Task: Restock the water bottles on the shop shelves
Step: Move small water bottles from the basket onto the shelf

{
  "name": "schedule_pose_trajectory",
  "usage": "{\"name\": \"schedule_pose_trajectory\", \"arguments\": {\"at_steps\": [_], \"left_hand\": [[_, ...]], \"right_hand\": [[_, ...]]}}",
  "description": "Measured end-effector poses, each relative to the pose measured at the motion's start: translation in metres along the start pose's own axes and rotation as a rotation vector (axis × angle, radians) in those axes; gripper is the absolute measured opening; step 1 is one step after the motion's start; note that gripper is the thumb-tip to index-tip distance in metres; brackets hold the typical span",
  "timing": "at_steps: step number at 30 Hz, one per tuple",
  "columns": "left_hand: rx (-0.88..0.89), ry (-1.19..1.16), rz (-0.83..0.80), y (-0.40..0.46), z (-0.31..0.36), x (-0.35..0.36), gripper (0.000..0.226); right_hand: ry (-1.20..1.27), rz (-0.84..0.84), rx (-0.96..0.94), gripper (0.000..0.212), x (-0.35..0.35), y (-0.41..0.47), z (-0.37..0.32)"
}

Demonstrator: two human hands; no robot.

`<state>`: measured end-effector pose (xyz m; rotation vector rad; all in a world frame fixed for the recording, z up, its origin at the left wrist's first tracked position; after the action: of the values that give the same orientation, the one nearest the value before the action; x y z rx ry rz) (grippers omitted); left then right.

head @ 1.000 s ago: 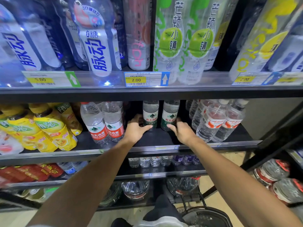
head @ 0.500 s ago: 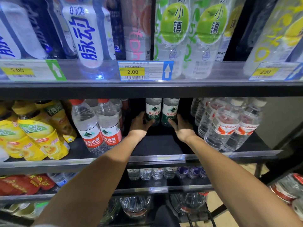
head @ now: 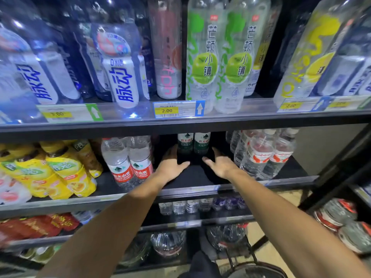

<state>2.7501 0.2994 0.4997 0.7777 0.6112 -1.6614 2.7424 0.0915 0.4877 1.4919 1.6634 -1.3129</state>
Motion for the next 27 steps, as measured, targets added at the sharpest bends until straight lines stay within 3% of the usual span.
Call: {"name": "schedule_pose_trajectory", "arguments": {"at_steps": [3, 8, 13, 22, 27], "left_hand": [[0.049, 0.237, -0.137, -0.031, 0.012, -0.007, 0.065], [0.317, 0.391, -0.232, -0.078, 0.036, -0.006, 0.075], [0.612, 0.42, -0.156, -0.135, 0.056, 0.01, 0.066], [0.749, 0.565, -0.464, -0.24, 0.086, 0.079, 0.063], [0.815, 0.666, -0.711, -0.312, 0.114, 0.157, 0.084]], "right_hand": [[0.011, 0.033, -0.054, 0.079, -0.011, -0.042, -0.013], [0.082, 0.151, -0.22, 0.063, -0.013, -0.13, -0.016], [0.049, 0.248, -0.282, 0.055, 0.003, -0.209, 0.025], [0.108, 0.161, -0.053, 0.057, 0.081, -0.338, 0.152], [0.284, 0.091, 0.268, 0.057, 0.136, -0.453, 0.255]]}}
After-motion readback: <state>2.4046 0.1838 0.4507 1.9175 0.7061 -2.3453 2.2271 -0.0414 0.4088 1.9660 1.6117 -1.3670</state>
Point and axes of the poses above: each hand's wrist, its own y-axis towards the middle knuckle, its own x-axis out of the palm, z = x × y, the point moved 7 cm from there along y, towards the middle knuckle, and after that the axes turned 3 degrees about x, right-handed, at the moved point
